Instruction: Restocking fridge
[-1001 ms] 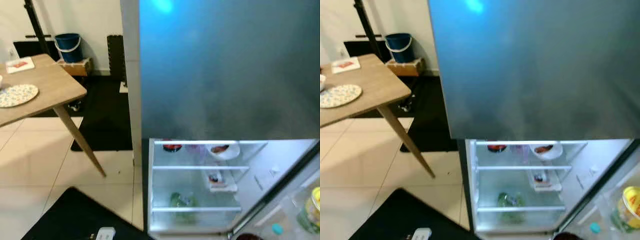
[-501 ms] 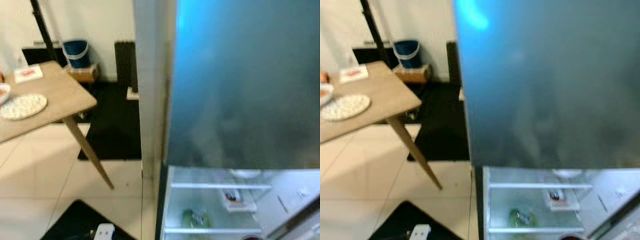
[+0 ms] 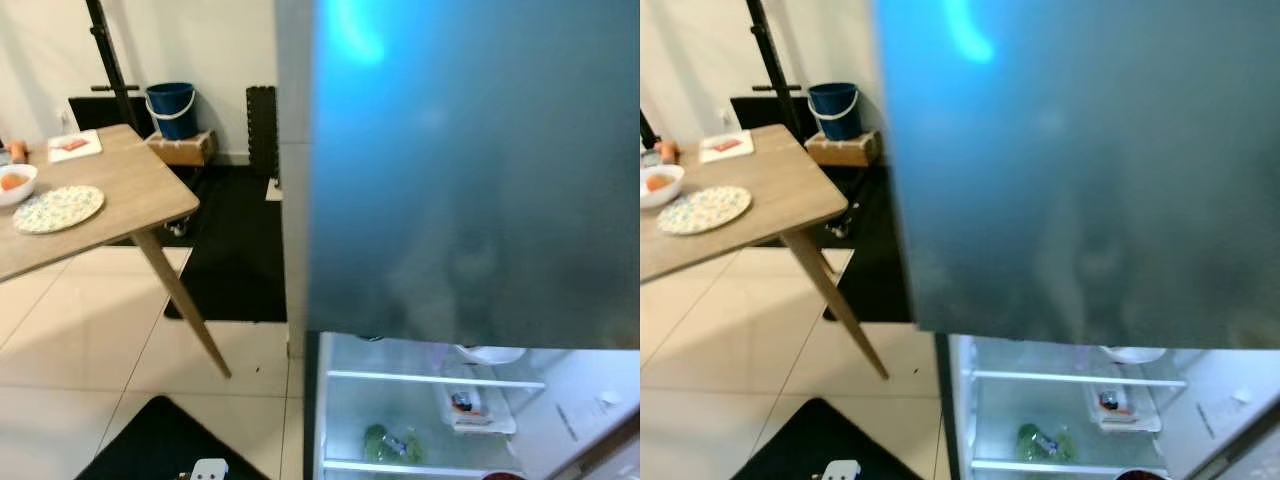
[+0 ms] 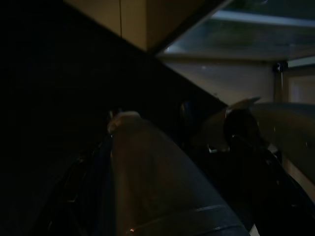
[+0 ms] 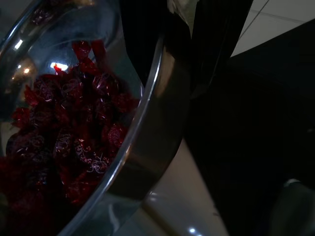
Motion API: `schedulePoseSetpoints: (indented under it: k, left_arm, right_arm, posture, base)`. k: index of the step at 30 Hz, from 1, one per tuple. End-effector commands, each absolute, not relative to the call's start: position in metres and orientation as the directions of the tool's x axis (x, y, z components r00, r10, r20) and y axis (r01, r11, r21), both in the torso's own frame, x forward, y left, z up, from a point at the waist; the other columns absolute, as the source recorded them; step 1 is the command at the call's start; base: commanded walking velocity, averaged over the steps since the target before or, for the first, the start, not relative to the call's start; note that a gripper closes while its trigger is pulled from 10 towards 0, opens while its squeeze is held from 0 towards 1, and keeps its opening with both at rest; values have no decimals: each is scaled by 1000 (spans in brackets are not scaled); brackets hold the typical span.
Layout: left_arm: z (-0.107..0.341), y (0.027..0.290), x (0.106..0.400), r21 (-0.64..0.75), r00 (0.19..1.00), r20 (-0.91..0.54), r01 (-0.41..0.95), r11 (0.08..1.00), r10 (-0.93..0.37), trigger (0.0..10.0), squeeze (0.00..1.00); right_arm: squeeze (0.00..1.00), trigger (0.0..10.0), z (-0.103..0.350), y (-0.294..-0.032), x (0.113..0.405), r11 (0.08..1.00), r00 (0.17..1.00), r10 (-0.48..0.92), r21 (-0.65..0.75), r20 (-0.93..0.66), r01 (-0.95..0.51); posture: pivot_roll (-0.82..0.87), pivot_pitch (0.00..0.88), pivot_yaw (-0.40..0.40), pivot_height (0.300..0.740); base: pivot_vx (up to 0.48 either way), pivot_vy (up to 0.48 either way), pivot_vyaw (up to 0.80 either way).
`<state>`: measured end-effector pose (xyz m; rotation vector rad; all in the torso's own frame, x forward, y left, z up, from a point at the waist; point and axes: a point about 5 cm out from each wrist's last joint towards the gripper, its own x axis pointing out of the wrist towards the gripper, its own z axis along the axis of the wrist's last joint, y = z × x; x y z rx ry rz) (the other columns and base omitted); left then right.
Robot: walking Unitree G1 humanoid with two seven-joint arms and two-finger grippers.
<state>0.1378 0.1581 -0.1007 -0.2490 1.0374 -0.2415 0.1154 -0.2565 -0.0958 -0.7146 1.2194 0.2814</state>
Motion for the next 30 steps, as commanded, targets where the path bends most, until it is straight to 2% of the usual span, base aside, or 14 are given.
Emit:
schedulePoseSetpoints:
  k: [1,10,17,30]
  left_arm:
    - [-101,161,136,-305,481,-823,77,949,-303,10000,0]
    - [-101,158,136,-315,476,-817,104,943,-325,10000,0]
    - [-101,158,135,-315,479,-817,92,945,-319,10000,0]
    - [-101,158,135,-315,481,-817,88,945,-317,10000,0]
  right_arm:
    - [0,10000,-94,-251,125,730,384,-155,-367,-910,-576]
    - [0,10000,-88,-246,147,689,441,-134,-403,-887,-602]
    - [0,10000,-86,-245,151,676,455,-126,-412,-882,-611]
    - [0,10000,-86,-244,153,659,459,-117,-414,-881,-628]
  posture:
    - [-61,0,0,740]
    - [-63,1,-4,740]
    - [-63,1,-4,740]
    - [-63,2,-5,740]
  base:
    - [0,0,0]
    - [0,0,0]
    - [0,-466,0]
    - [0,0,0]
